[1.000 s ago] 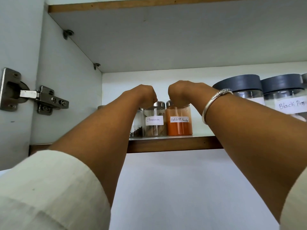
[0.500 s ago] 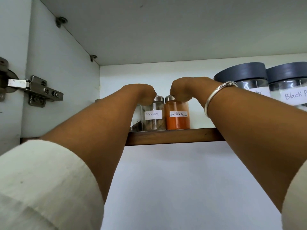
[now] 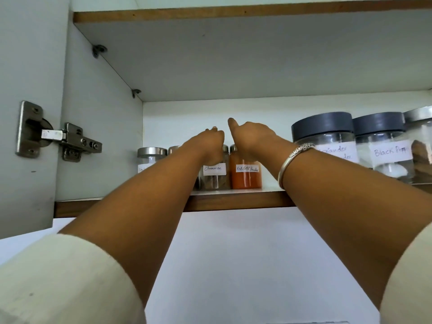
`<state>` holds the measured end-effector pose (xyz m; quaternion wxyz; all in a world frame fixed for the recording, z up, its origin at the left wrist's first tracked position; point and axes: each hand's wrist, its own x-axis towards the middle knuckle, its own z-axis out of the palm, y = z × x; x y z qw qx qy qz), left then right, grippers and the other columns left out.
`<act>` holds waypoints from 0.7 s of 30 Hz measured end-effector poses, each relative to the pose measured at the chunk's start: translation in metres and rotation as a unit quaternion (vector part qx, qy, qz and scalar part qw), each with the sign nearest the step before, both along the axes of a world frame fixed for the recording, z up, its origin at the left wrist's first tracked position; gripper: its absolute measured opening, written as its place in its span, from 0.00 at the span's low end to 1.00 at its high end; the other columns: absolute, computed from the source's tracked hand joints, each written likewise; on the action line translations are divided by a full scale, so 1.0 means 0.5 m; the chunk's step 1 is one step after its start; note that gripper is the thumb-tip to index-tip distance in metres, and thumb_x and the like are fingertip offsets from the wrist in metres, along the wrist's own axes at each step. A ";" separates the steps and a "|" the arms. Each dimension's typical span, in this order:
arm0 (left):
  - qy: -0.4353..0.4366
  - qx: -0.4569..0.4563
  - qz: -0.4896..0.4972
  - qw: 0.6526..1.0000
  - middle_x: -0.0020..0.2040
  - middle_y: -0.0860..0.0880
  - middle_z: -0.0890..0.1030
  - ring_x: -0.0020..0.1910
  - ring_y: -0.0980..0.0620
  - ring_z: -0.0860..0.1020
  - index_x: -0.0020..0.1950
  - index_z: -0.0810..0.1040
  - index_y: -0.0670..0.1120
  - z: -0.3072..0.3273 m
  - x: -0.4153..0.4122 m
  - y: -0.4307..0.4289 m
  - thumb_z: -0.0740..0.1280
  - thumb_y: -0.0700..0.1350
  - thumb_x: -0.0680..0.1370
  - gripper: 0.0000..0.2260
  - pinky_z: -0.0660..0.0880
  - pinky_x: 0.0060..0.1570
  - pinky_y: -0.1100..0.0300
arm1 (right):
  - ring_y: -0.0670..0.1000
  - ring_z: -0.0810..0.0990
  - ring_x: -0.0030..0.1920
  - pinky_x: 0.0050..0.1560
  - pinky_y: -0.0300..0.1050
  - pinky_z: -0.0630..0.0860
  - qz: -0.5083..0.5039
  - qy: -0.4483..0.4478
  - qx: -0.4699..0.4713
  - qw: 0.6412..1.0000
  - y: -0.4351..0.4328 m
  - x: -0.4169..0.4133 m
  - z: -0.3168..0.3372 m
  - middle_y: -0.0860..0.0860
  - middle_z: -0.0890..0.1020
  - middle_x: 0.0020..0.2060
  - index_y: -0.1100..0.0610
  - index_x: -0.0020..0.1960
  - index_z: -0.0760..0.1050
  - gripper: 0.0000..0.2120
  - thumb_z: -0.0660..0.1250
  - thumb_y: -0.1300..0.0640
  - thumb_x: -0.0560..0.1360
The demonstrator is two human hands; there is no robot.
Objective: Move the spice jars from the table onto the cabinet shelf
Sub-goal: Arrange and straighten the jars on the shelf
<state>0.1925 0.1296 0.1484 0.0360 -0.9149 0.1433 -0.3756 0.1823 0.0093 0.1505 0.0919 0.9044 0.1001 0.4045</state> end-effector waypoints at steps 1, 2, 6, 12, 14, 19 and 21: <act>0.002 -0.015 -0.018 1.000 0.73 0.40 0.63 0.69 0.42 0.66 0.73 0.60 0.40 -0.003 -0.008 -0.003 0.63 0.43 0.78 0.25 0.68 0.63 0.53 | 0.55 0.74 0.45 0.39 0.47 0.69 0.005 -0.003 -0.009 1.000 -0.001 -0.010 0.001 0.57 0.77 0.53 0.57 0.76 0.47 0.37 0.66 0.61 0.76; 0.005 -0.028 -0.034 0.999 0.70 0.41 0.68 0.65 0.43 0.71 0.72 0.62 0.41 -0.005 -0.017 -0.007 0.64 0.44 0.78 0.24 0.70 0.59 0.54 | 0.56 0.75 0.46 0.40 0.47 0.69 0.012 -0.005 -0.017 1.000 -0.001 -0.021 -0.001 0.57 0.77 0.52 0.57 0.76 0.49 0.35 0.65 0.59 0.76; 0.016 -0.036 -0.074 0.996 0.56 0.45 0.77 0.52 0.46 0.76 0.63 0.71 0.42 -0.004 -0.087 -0.030 0.66 0.47 0.75 0.19 0.75 0.52 0.54 | 0.57 0.76 0.55 0.60 0.48 0.68 0.021 -0.018 -0.056 0.998 -0.018 -0.100 0.003 0.56 0.79 0.53 0.59 0.70 0.61 0.25 0.64 0.56 0.76; 0.007 -0.029 -0.116 0.993 0.56 0.45 0.78 0.51 0.47 0.76 0.61 0.73 0.43 0.018 -0.166 -0.098 0.65 0.46 0.76 0.15 0.75 0.51 0.54 | 0.57 0.76 0.58 0.71 0.49 0.59 0.000 -0.050 -0.057 0.997 -0.084 -0.206 0.028 0.57 0.79 0.54 0.60 0.61 0.70 0.15 0.61 0.57 0.76; 0.021 -0.017 -0.128 0.991 0.60 0.44 0.76 0.55 0.46 0.75 0.65 0.71 0.44 0.016 -0.194 -0.133 0.64 0.45 0.77 0.17 0.73 0.53 0.55 | 0.57 0.77 0.55 0.64 0.49 0.67 -0.011 -0.041 -0.046 0.998 -0.118 -0.233 0.034 0.57 0.80 0.53 0.58 0.58 0.73 0.12 0.59 0.60 0.76; 0.037 -0.004 -0.131 0.991 0.62 0.43 0.76 0.58 0.45 0.75 0.69 0.66 0.44 0.011 -0.255 -0.207 0.63 0.46 0.78 0.20 0.72 0.56 0.54 | 0.55 0.73 0.45 0.43 0.46 0.70 -0.010 0.012 0.003 1.000 -0.205 -0.270 0.041 0.55 0.78 0.48 0.57 0.54 0.75 0.10 0.63 0.54 0.75; 0.043 0.010 -0.105 0.994 0.63 0.43 0.75 0.60 0.44 0.74 0.69 0.66 0.43 0.016 -0.267 -0.228 0.63 0.46 0.78 0.21 0.72 0.59 0.51 | 0.56 0.73 0.45 0.43 0.46 0.70 0.006 0.022 0.012 1.000 -0.239 -0.275 0.041 0.55 0.77 0.48 0.57 0.54 0.74 0.11 0.61 0.52 0.76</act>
